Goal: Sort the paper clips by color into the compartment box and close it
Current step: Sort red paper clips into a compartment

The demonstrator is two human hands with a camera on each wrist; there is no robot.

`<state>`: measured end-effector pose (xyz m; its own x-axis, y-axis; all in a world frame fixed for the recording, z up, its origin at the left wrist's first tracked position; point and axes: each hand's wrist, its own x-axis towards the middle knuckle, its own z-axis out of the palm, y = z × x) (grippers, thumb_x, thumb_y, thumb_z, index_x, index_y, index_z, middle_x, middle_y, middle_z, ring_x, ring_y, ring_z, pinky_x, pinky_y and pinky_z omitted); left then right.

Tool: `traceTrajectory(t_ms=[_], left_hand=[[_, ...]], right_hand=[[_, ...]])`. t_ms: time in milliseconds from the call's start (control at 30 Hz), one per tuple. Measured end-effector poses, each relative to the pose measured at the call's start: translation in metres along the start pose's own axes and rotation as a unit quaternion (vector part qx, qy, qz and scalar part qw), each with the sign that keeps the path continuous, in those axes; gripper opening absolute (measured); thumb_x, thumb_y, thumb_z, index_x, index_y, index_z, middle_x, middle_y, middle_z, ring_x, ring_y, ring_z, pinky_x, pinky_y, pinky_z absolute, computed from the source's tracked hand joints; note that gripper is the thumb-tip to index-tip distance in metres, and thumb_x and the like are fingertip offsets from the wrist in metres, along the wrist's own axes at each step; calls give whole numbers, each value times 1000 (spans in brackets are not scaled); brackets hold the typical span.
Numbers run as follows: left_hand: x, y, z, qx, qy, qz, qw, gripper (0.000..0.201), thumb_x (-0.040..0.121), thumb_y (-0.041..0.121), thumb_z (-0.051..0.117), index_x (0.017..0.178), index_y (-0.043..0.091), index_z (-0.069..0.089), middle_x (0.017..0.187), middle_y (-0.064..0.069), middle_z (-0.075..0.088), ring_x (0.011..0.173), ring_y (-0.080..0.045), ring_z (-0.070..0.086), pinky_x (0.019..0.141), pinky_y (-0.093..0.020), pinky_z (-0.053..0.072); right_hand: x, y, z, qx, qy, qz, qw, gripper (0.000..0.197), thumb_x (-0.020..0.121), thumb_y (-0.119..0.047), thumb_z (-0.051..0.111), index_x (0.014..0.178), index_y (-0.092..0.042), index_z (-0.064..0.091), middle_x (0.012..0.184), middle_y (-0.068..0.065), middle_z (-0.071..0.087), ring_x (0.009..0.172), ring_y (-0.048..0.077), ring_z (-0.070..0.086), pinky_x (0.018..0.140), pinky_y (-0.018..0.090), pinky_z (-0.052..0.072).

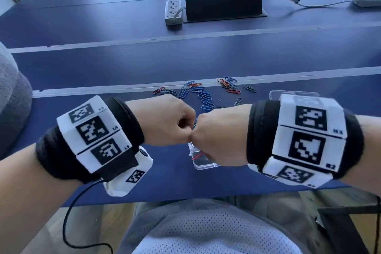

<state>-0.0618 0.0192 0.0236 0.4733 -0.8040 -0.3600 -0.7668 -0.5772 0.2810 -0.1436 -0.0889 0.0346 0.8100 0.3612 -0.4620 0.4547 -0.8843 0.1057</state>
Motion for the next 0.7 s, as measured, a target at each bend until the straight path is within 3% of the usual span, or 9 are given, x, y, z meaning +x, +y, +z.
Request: traceTrajectory(t_ms=[133,200,267,333,367,433,533,700], left_hand=[[-5,-1,0,-1,0,-7,1000,18,79,33,54,69,19,57,48,8,47,48,-3,42,49,-17,31],[-7,0,2,-11,-8,-13,1000,16,76,31,53,67,18,55,46,11,48,47,-4,42,50,-19,33],[-8,2,4,-20,-14,-13,1000,15,76,29,53,67,16,54,49,7,48,49,-7,41,51,-22,37],[-9,3,5,-32,-13,-12,999,14,75,29,53,70,15,56,53,4,48,49,-9,40,54,-23,39],[-10,2,5,-40,-11,-12,999,16,73,30,53,71,16,58,54,4,50,50,-9,40,55,-23,40],[-11,2,4,-63,-12,-13,998,20,69,35,52,70,17,61,54,5,53,50,-7,42,53,-19,39],[-11,0,5,-94,-12,-11,995,16,71,34,55,66,21,63,50,13,56,49,-2,46,48,-10,36],[-8,-2,12,-99,-1,6,995,10,76,27,58,70,22,65,56,10,60,53,-5,48,51,-12,37]], right_hand=[[2,-1,-2,29,-6,41,999,31,87,-12,48,59,-12,37,59,-1,36,48,13,33,43,23,24],[2,1,-5,43,-21,65,997,29,85,-11,54,58,-11,43,59,0,40,51,16,39,45,22,29],[2,3,-7,70,-28,71,995,7,83,-12,58,78,-10,62,72,2,55,69,23,55,54,22,39],[3,5,-6,99,-26,75,992,22,83,-13,57,102,-13,67,96,3,67,88,23,62,63,23,44],[4,7,-4,114,-31,80,990,27,82,-14,58,107,-15,68,101,3,69,87,21,62,61,21,45],[3,10,-3,168,-43,98,980,31,80,-17,62,110,-17,68,97,2,73,77,17,59,60,18,47],[1,14,-1,247,-38,123,960,37,74,-21,68,111,-24,65,85,-1,75,79,16,66,74,25,54],[-1,17,4,313,-25,132,940,33,71,-22,72,104,-26,67,90,2,75,83,18,67,65,23,50]])
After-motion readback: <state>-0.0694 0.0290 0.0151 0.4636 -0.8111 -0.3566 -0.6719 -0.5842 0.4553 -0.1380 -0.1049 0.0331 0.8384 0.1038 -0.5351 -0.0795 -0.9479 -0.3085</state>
